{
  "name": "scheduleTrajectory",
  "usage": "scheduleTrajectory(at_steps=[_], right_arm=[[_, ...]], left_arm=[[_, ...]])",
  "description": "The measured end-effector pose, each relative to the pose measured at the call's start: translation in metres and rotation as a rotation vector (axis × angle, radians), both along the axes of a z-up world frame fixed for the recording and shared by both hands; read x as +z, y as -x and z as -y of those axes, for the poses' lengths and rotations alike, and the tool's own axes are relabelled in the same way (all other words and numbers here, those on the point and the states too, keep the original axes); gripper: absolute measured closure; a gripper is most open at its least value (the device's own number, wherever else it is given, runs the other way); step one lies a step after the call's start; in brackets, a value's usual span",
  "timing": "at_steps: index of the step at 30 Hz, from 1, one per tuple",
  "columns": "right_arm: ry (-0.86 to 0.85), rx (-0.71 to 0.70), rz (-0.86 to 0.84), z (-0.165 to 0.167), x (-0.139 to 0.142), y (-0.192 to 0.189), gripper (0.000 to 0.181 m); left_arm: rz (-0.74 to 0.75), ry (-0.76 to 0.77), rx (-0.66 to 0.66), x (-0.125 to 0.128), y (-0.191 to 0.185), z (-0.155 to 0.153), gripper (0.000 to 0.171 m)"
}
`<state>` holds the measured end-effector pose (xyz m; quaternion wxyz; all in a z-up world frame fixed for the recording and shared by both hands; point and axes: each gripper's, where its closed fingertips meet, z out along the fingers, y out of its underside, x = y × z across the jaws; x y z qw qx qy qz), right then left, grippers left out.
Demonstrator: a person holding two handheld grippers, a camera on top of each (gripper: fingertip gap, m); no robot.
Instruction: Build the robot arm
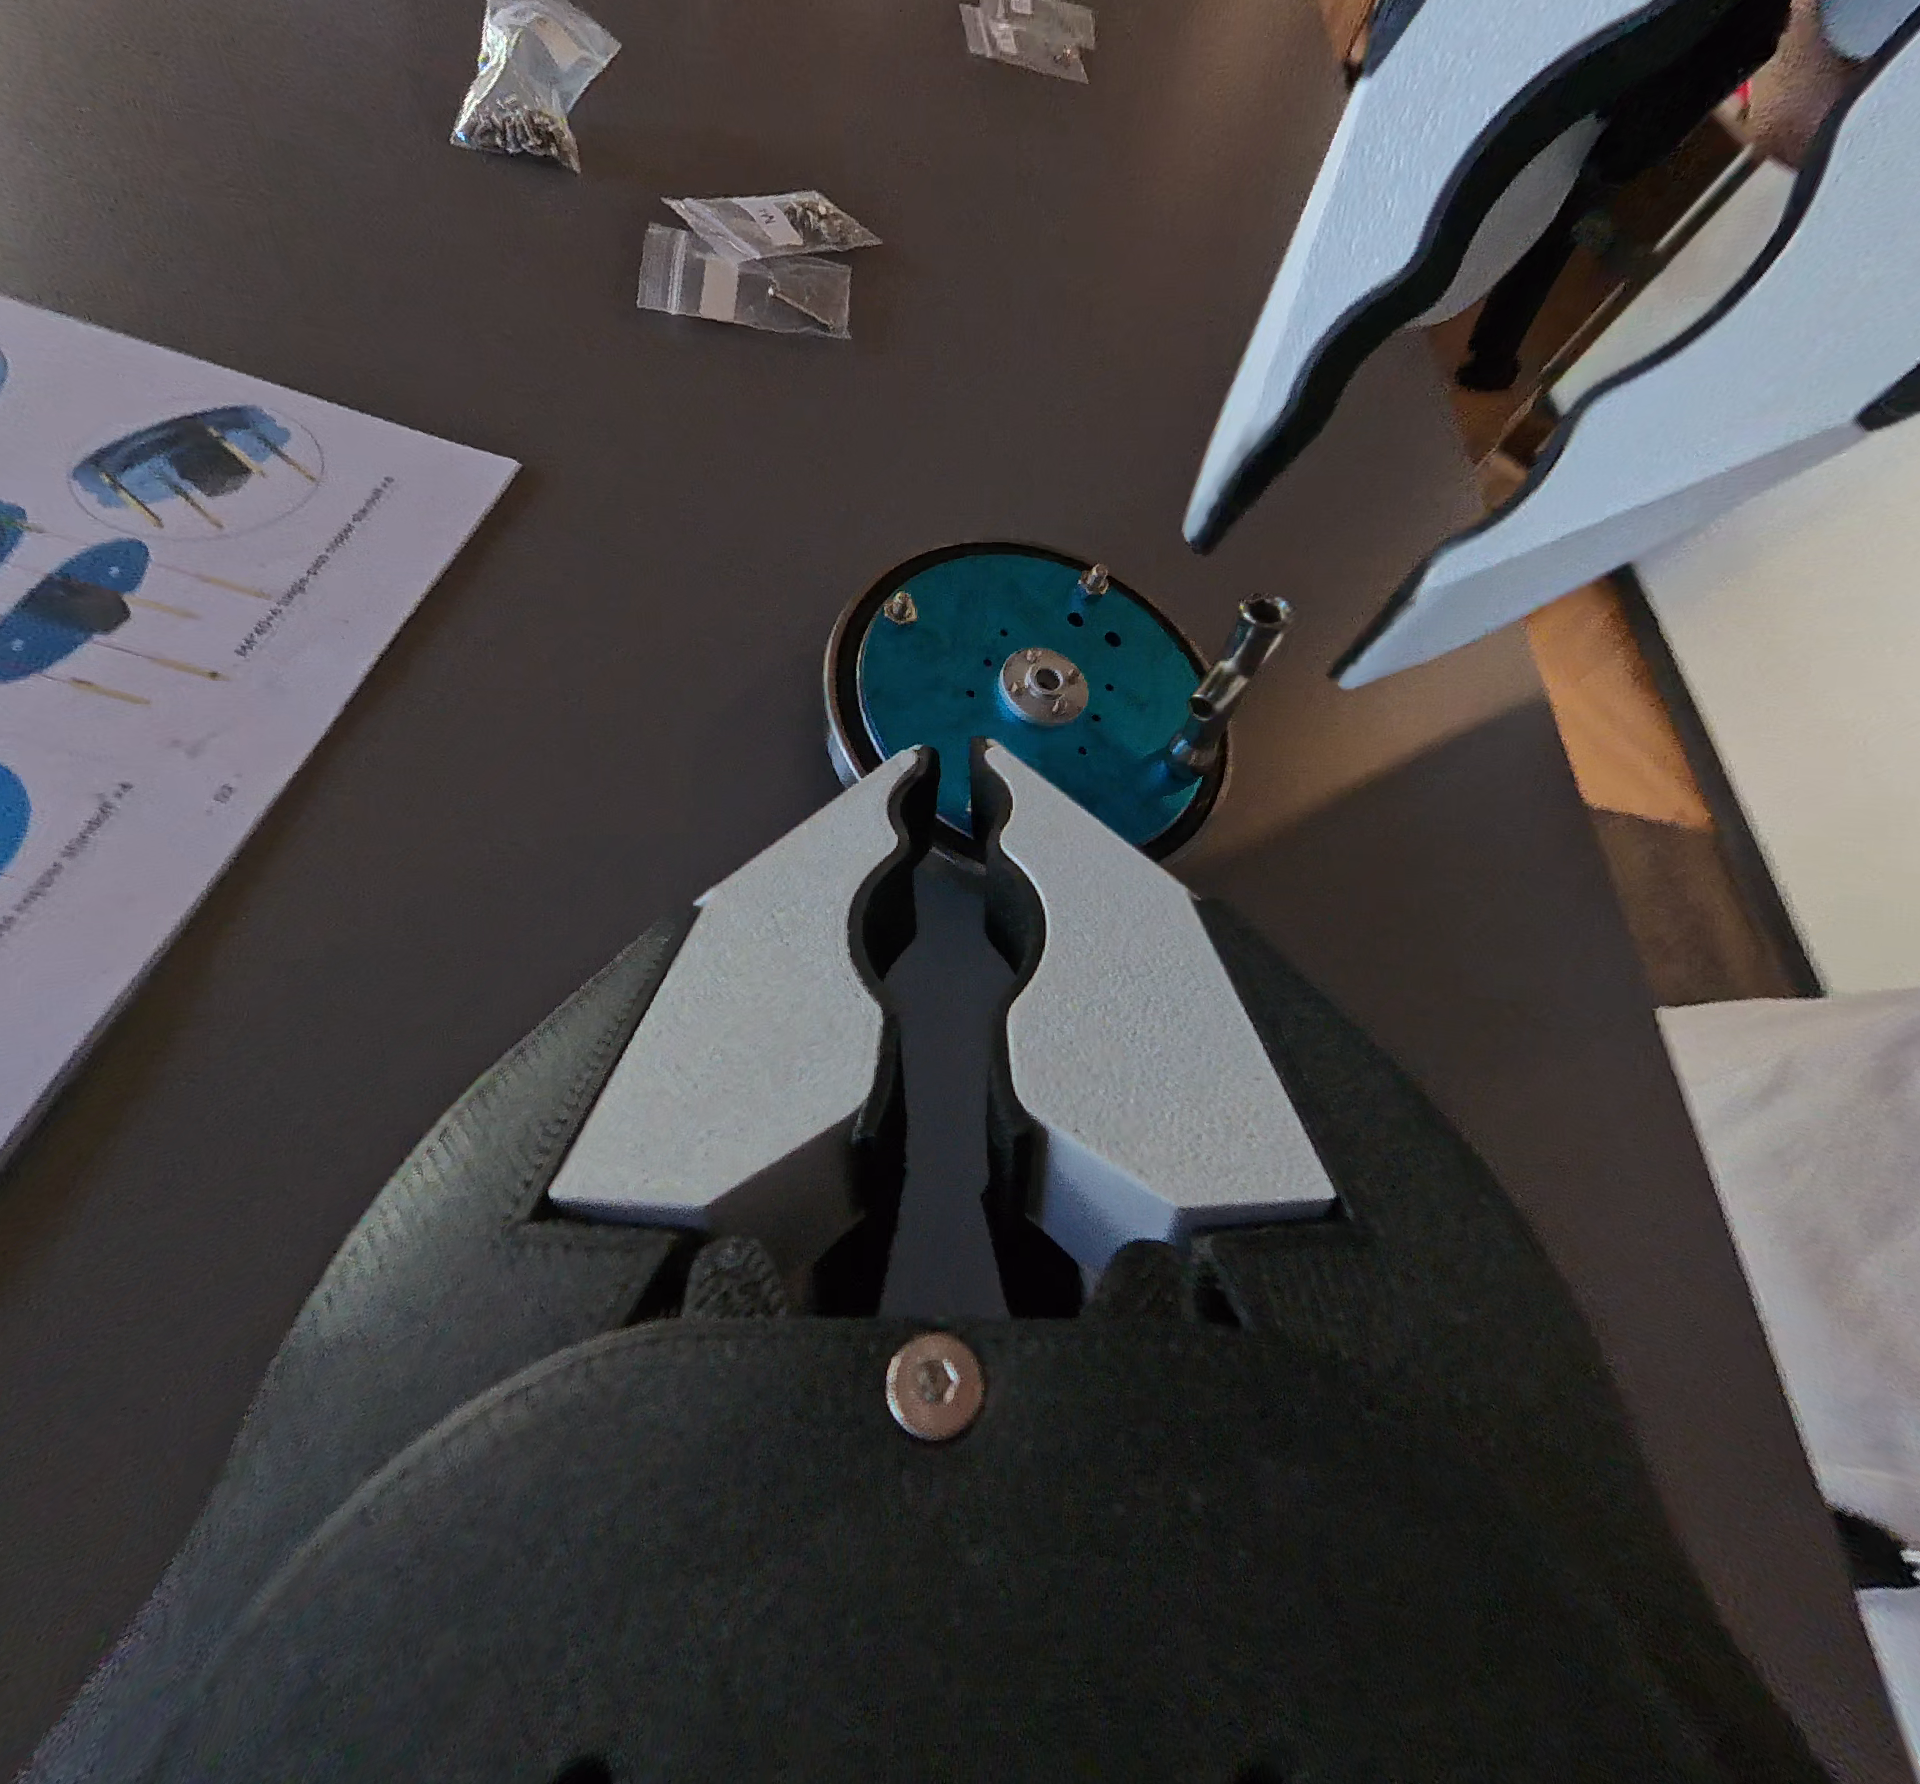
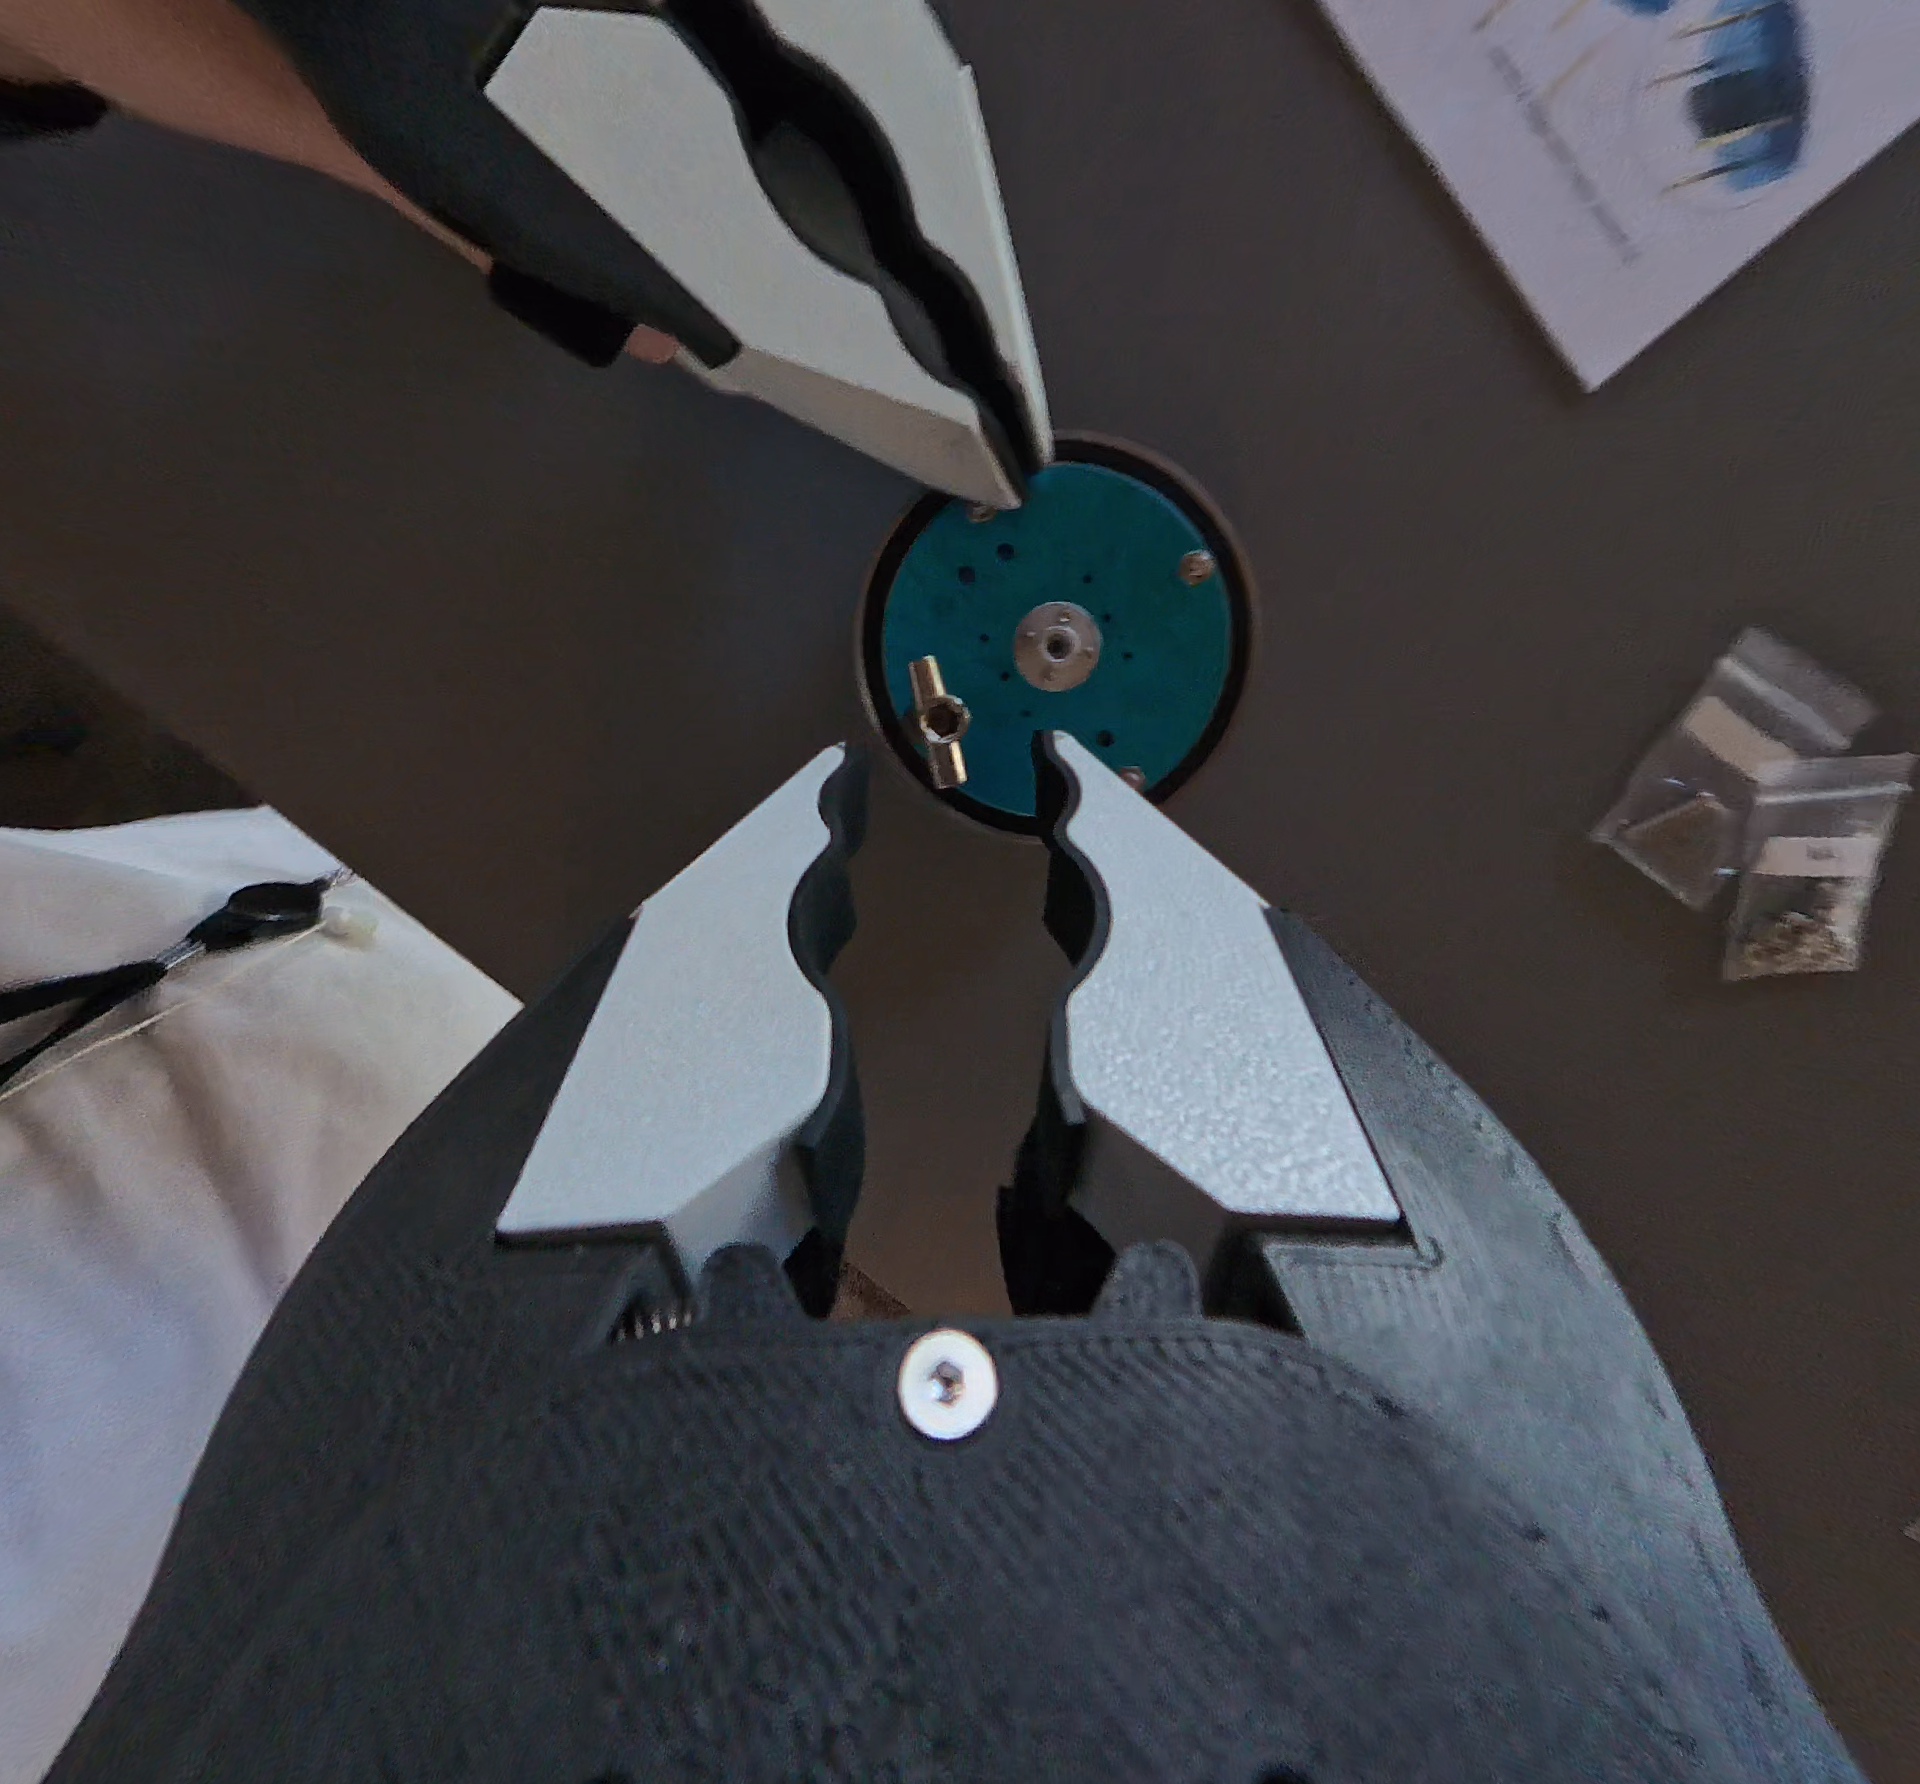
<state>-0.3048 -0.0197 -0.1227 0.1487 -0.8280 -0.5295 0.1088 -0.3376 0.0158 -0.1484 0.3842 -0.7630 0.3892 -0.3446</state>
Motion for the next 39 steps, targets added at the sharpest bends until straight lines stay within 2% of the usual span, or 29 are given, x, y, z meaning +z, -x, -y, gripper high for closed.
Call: scheduleTrajectory(at_steps=[4, 6, 10, 18, 22, 28, 34, 39], right_arm=[[-0.002, 0.026, 0.072, 0.001, -0.014, 0.001, 0.154], [0.041, 0.033, 0.05, 0.007, -0.018, 0.006, 0.166], [0.043, 0.021, 0.042, 0.006, -0.02, 0.005, 0.173], [0.034, 0.01, 0.047, 0.006, -0.021, 0.005, 0.173], [0.027, 0.02, 0.088, 0.006, -0.022, 0.007, 0.173], [0.042, 0.011, 0.112, 0.006, -0.022, 0.007, 0.173], [0.032, 0.005, 0.129, 0.006, -0.023, 0.006, 0.173], [0.038, -0.001, 0.13, 0.006, -0.023, 0.006, 0.173]], left_arm=[[-0.043, -0.045, -0.036, -0.002, 0.0, 0.001, 0.167], [-0.035, -0.037, -0.049, -0.002, -0.002, 0.004, 0.168], [-0.05, -0.058, -0.067, -0.004, -0.003, 0.006, 0.17], [-0.027, -0.038, -0.095, -0.004, -0.003, 0.008, 0.17], [0.055, -0.009, -0.094, 0.007, -0.001, 0.005, 0.168], [0.004, -0.02, -0.164, 0.0, -0.004, 0.014, 0.171], [-0.044, -0.097, -0.149, -0.001, -0.003, 0.012, 0.171], [-0.055, -0.153, -0.12, 0.001, -0.001, 0.008, 0.162]])
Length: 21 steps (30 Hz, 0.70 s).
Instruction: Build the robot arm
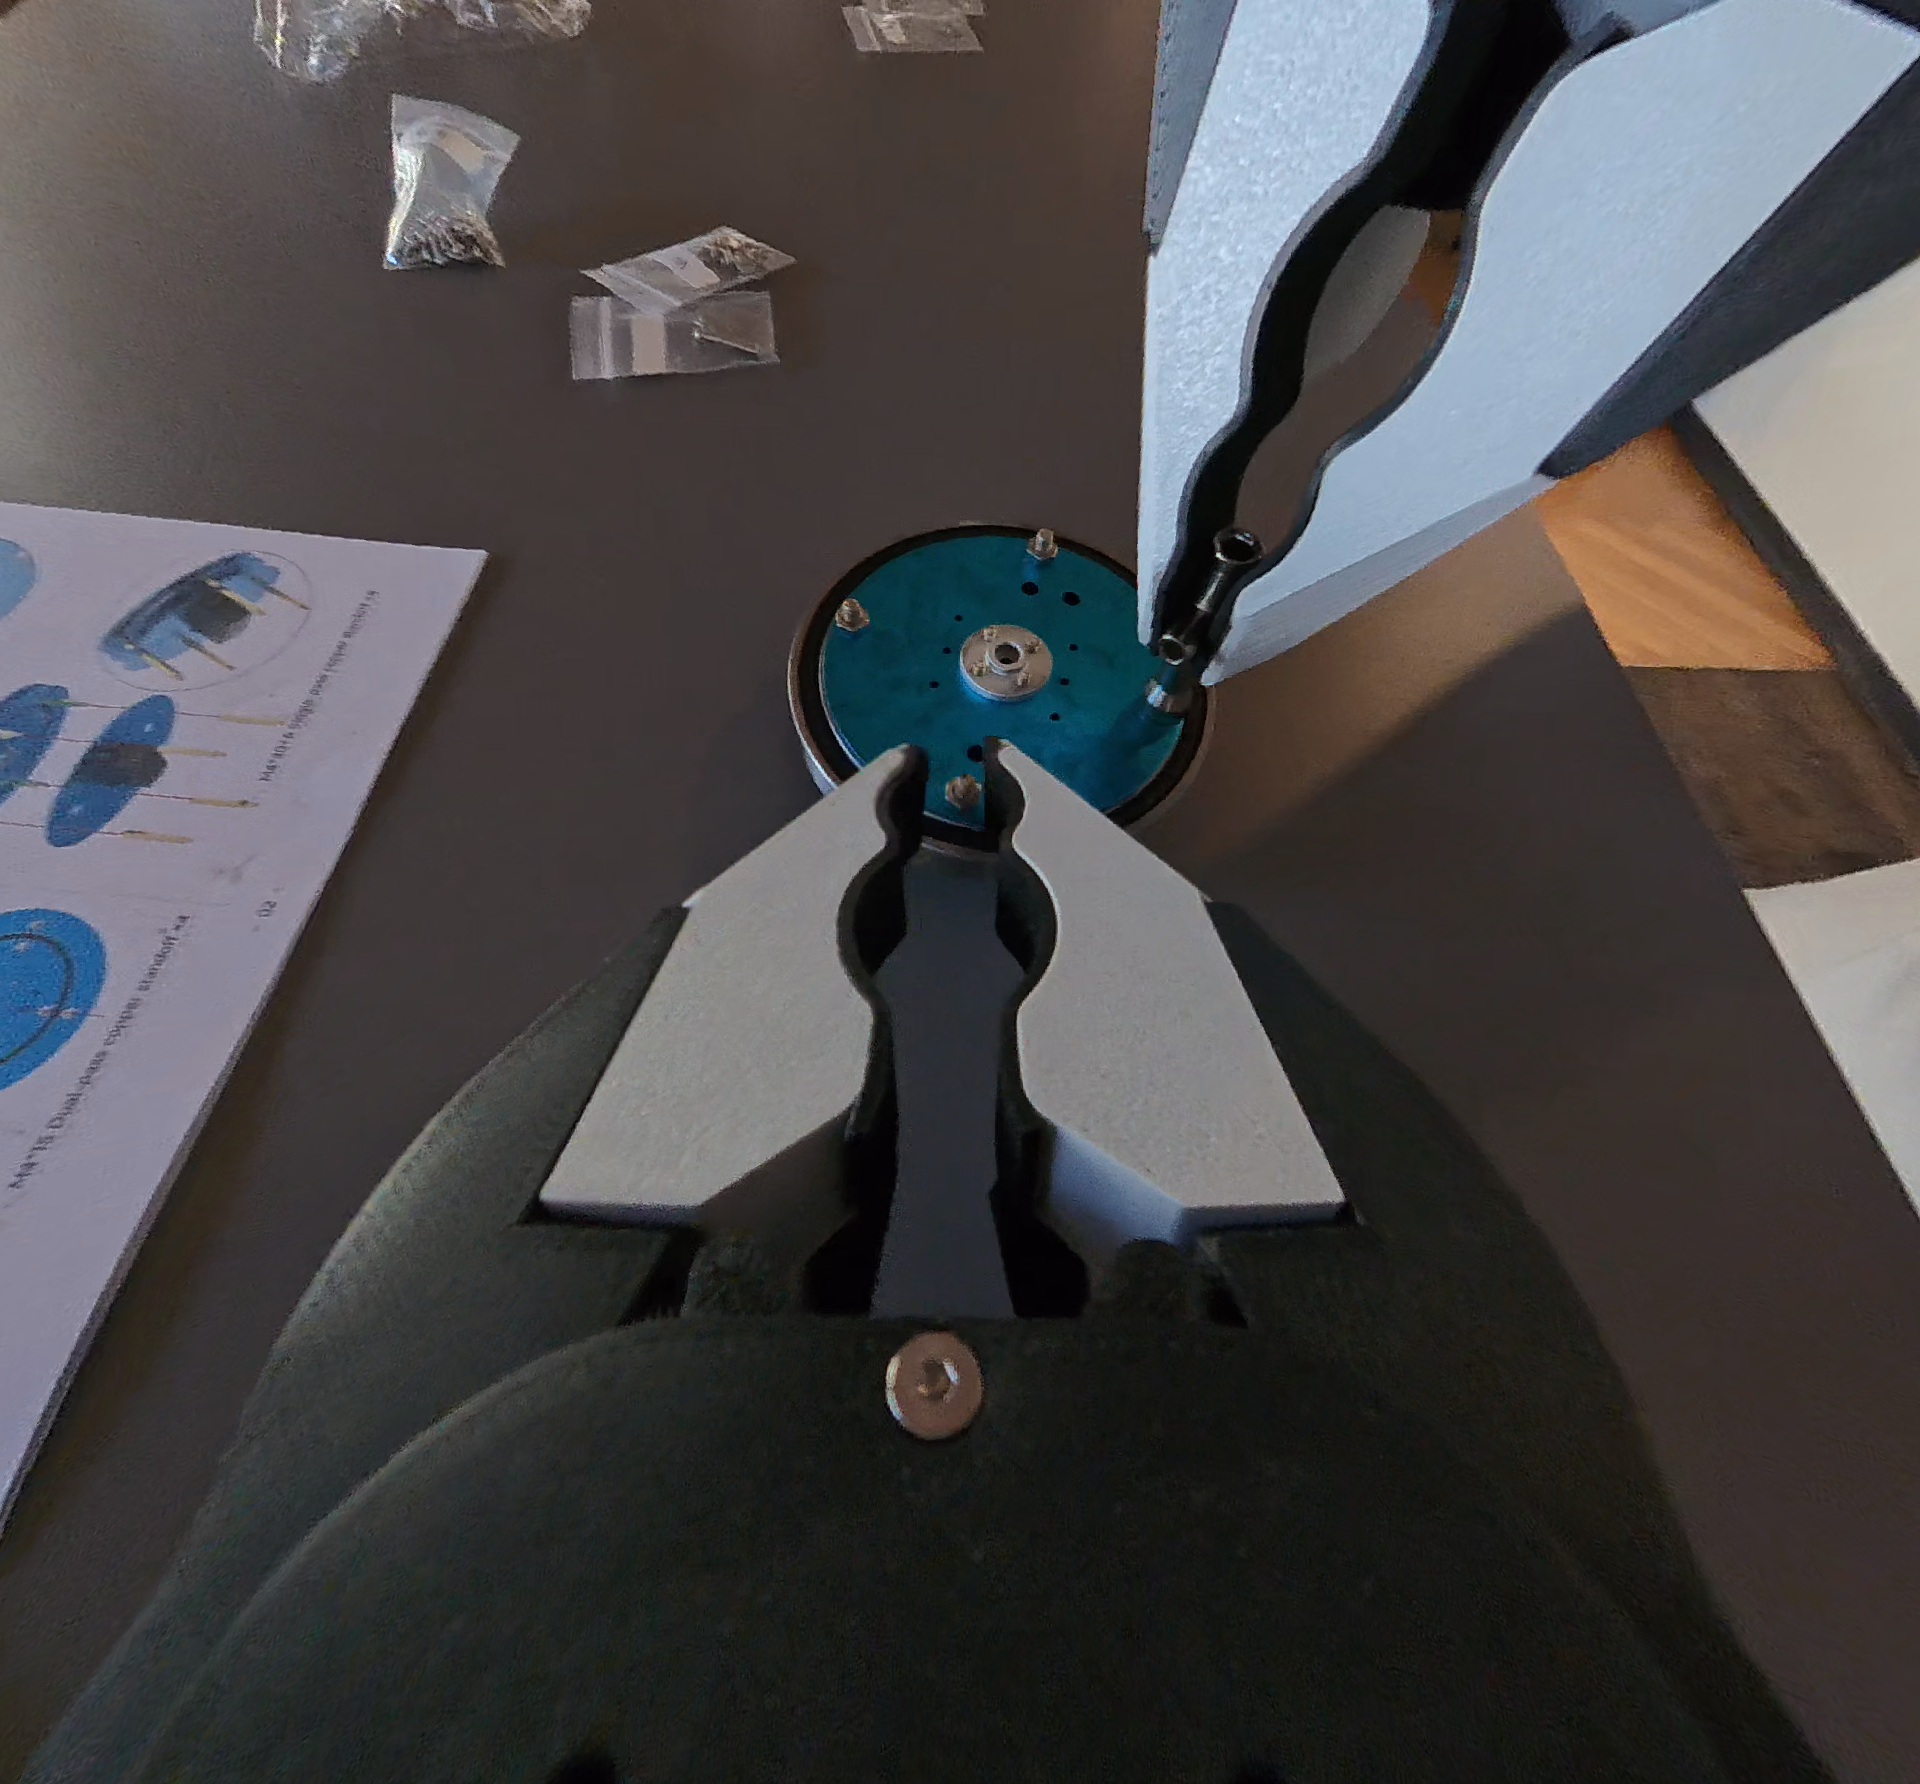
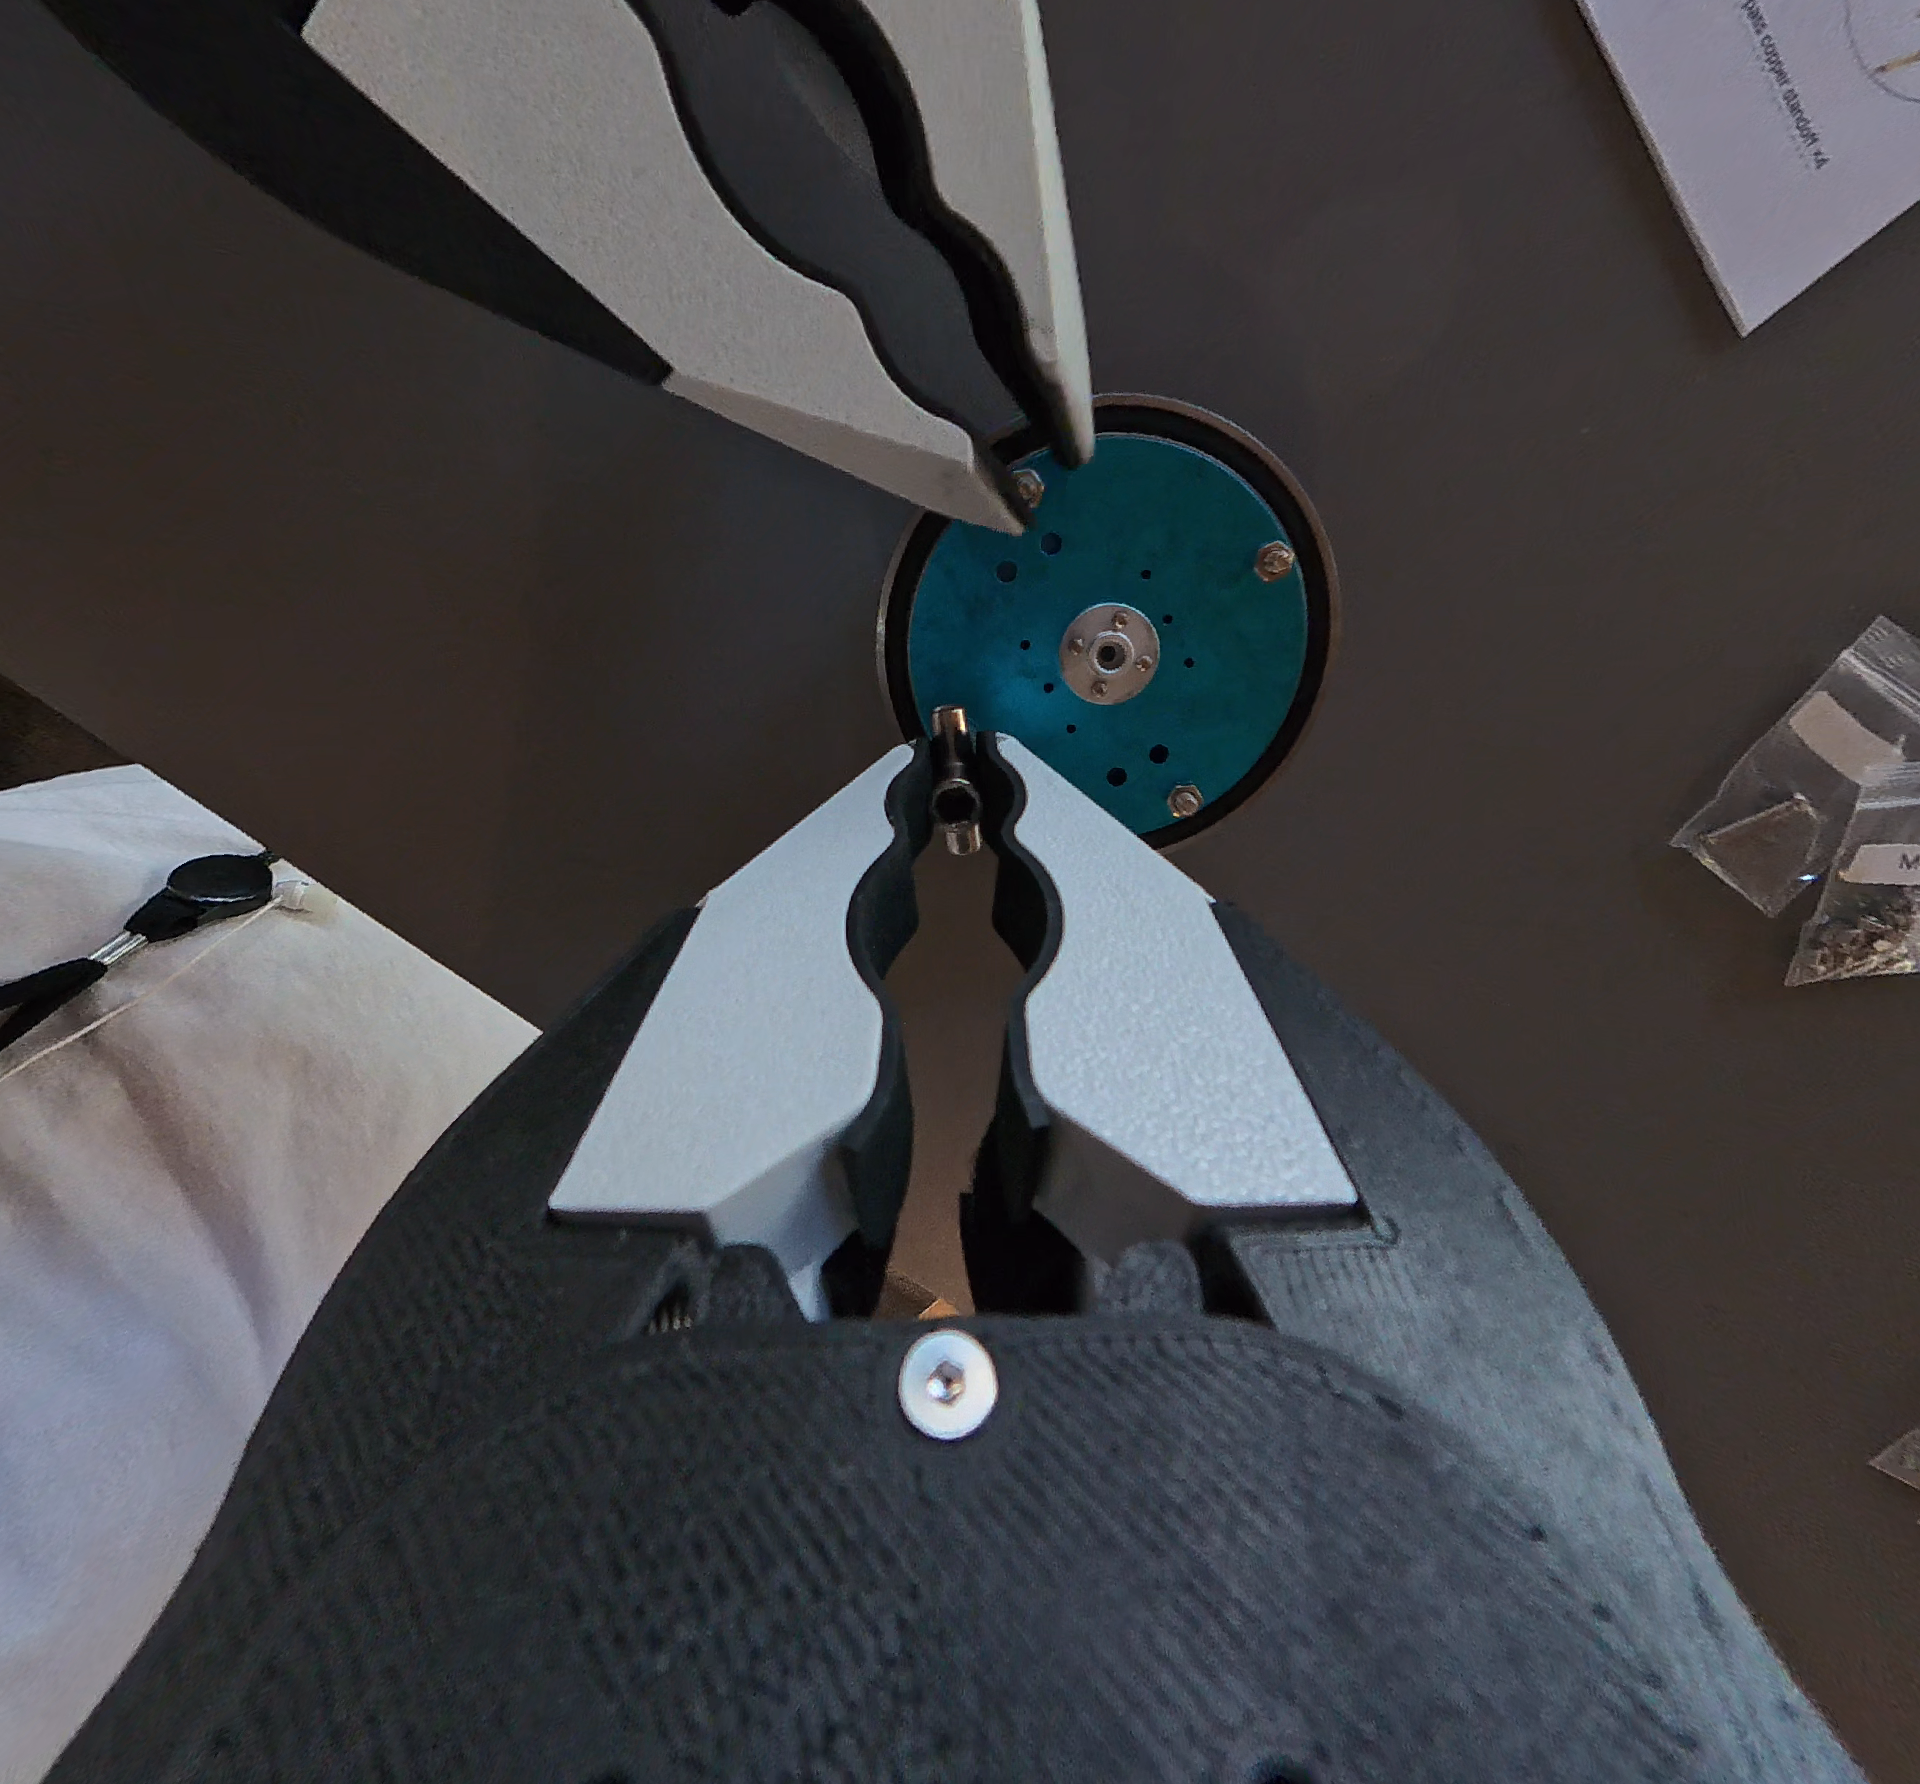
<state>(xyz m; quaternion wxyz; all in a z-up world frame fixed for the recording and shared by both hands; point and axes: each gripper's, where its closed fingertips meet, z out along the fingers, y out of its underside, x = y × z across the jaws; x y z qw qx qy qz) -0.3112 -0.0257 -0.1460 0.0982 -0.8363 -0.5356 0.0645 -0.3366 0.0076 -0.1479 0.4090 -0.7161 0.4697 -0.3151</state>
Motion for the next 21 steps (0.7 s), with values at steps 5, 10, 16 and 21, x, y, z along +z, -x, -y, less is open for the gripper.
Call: scheduleTrajectory(at_steps=[5, 10, 16, 21], right_arm=[[0.002, 0.001, 0.0, 0.0002, -0.0004, -0.0003, 0.173], [-0.001, -0.004, 0.005, -0.0001, -0.0004, -0.0005, 0.173], [-0.003, 0.006, 0.028, -0.0007, -0.0007, -0.0023, 0.173], [0.012, -0.04, 0.026, -0.0043, -0.0009, -0.0074, 0.173]], left_arm=[[-0.041, -0.015, -0.014, -0.0064, 0.0008, 0.0026, 0.167], [-0.061, -0.065, 0.006, -0.0064, 0.0001, 0.0012, 0.167], [-0.079, -0.093, 0.027, -0.0073, -0.0071, -0.0033, 0.168], [-0.068, -0.044, 0.09, -0.0071, -0.0078, -0.0018, 0.17]])
